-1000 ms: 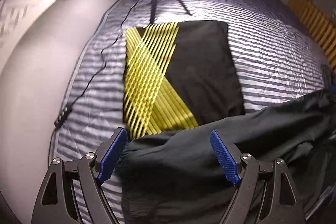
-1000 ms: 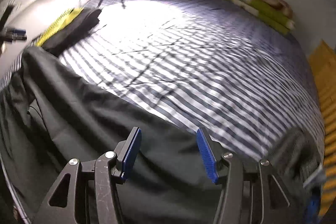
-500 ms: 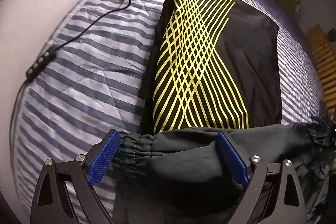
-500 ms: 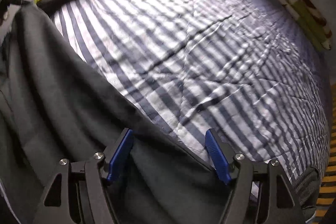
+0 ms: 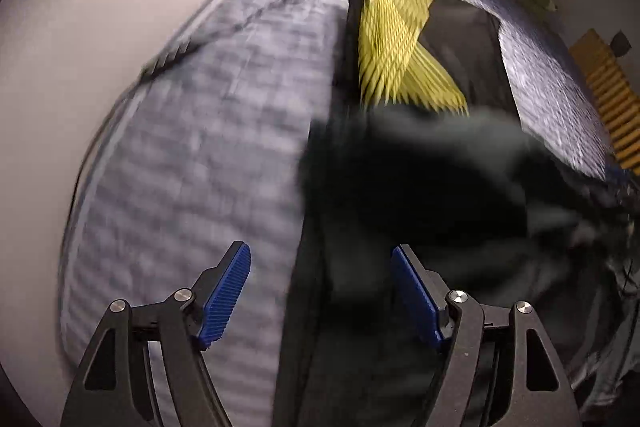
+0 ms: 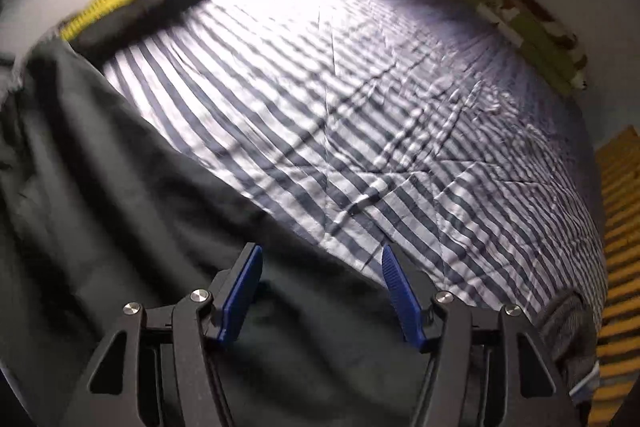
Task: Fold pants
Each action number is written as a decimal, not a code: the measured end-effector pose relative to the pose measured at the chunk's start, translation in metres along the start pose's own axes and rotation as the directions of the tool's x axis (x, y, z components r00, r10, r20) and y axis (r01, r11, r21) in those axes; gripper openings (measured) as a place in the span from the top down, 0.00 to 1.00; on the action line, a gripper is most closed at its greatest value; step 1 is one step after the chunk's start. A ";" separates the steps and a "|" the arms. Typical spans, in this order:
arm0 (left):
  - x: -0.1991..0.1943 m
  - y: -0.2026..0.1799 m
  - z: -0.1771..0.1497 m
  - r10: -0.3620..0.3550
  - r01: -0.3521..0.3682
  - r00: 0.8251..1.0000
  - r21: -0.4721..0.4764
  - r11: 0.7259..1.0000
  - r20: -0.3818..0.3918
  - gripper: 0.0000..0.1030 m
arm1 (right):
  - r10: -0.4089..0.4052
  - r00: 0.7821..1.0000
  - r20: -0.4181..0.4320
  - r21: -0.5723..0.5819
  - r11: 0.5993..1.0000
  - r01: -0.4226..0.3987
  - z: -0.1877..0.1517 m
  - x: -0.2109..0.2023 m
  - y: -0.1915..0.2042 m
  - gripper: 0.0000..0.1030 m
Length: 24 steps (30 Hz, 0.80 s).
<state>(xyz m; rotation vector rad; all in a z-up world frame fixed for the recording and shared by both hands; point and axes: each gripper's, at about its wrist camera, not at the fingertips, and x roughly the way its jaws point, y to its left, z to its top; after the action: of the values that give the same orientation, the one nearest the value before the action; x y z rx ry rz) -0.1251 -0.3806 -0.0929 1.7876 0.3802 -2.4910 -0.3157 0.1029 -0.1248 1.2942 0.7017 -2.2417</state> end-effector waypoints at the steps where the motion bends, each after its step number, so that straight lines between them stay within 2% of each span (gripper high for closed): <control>1: -0.001 0.002 -0.016 -0.012 0.012 1.000 0.001 1.000 -0.010 0.26 | 0.013 1.000 0.023 0.011 1.000 -0.014 -0.001 -0.014 0.005 0.43; 4: -0.003 -0.001 -0.066 -0.031 0.033 0.998 0.027 0.999 -0.060 0.26 | 0.090 0.993 0.071 -0.014 0.996 -0.089 -0.002 -0.046 0.034 0.43; 7: 0.005 -0.004 -0.095 -0.017 0.022 0.996 0.067 0.998 -0.084 0.30 | 0.097 0.993 0.064 -0.075 0.993 -0.092 -0.010 -0.057 0.070 0.43; 8: 0.008 -0.004 -0.101 -0.011 0.017 0.996 0.070 0.997 -0.086 0.43 | 0.102 0.993 0.056 -0.088 0.991 -0.097 -0.012 -0.057 0.077 0.43; 10: 0.010 -0.005 -0.107 -0.025 0.031 0.996 0.062 0.998 -0.088 0.60 | 0.111 0.993 0.042 -0.097 0.990 -0.106 -0.012 -0.054 0.089 0.43; 11: 0.007 -0.006 -0.109 -0.009 0.014 0.998 0.067 0.998 -0.069 0.70 | 0.114 0.993 0.040 -0.094 0.990 -0.110 -0.013 -0.053 0.094 0.43; 14: -0.008 -0.006 -0.116 -0.020 0.023 0.999 0.077 0.997 -0.039 0.82 | 0.109 0.993 0.034 -0.091 0.990 -0.105 -0.016 -0.056 0.103 0.43; 17: -0.019 0.003 -0.126 -0.032 0.035 0.999 0.065 0.997 -0.040 0.82 | 0.104 0.994 0.031 -0.104 0.990 -0.100 -0.017 -0.058 0.108 0.43; 19: -0.017 0.011 -0.132 -0.016 0.018 0.998 0.036 0.999 -0.060 0.81 | 0.107 0.994 0.026 -0.090 0.990 -0.104 -0.017 -0.057 0.109 0.44; 21: -0.016 0.017 -0.133 -0.017 0.017 0.999 0.002 1.000 -0.046 0.73 | 0.113 0.993 0.021 -0.084 0.990 -0.110 -0.016 -0.055 0.111 0.43; 22: -0.017 0.020 -0.132 0.003 -0.004 0.999 -0.021 1.000 -0.032 0.66 | 0.115 0.993 0.020 -0.087 0.990 -0.113 -0.015 -0.055 0.113 0.44; 24: -0.021 0.024 -0.132 0.033 -0.032 0.999 -0.059 0.998 0.018 0.63 | 0.120 0.992 0.024 -0.093 0.989 -0.118 -0.014 -0.056 0.118 0.44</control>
<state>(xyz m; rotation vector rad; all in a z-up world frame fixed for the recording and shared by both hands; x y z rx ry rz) 0.0083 -0.3764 -0.1169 1.7338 0.4157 -2.4462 -0.2096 0.0288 -0.1049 1.2245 0.6892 -2.1043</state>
